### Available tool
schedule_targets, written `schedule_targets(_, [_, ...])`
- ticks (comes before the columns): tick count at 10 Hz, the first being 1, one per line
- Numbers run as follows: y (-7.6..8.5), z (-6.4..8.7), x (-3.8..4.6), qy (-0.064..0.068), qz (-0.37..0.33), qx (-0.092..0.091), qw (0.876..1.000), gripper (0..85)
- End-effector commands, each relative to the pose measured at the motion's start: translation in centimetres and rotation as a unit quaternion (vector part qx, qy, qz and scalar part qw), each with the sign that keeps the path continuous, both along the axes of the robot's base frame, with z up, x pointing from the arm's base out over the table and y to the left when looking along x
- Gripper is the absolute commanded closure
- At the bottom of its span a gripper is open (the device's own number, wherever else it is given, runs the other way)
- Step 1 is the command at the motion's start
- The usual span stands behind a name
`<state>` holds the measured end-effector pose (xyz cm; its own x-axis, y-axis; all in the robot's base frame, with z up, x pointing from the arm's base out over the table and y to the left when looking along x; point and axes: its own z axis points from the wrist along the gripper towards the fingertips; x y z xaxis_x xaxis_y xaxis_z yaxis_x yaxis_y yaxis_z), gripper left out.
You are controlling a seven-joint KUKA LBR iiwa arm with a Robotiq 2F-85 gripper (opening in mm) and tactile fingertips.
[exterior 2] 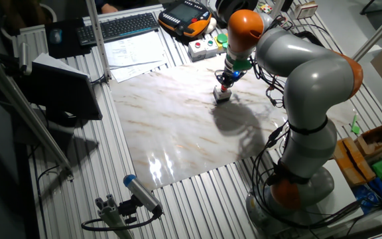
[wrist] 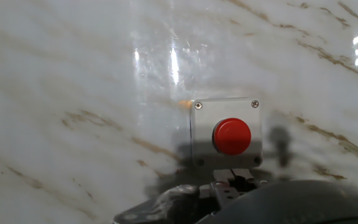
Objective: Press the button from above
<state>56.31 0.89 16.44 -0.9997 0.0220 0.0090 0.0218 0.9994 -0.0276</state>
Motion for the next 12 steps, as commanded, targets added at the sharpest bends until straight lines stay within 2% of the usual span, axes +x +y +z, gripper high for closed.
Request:
schedule_targets(1, [0.0, -0.2, 0.1, 0.0, 0.007, -0.003, 1.0, 84.3])
schedule_targets(5, [-0.2, -0.5, 0.29, -0.009, -0.002, -0.012, 1.0, 84.3])
schedule_targets(8, [-0.1, -0.7, 0.58, -0.013, -0.006, -0.01, 1.0, 84.3])
schedule_targets(9, [0.0, -0.8, 0.75, -0.014, -0.004, -0.015, 1.0, 84.3])
schedule_targets(10, [-0.2, -0.9, 0.83, -0.017, 0.0, -0.029, 0.999, 84.3])
schedule_targets(12, [-0.7, -1.3, 1.02, -0.021, -0.001, -0.026, 0.999, 84.3])
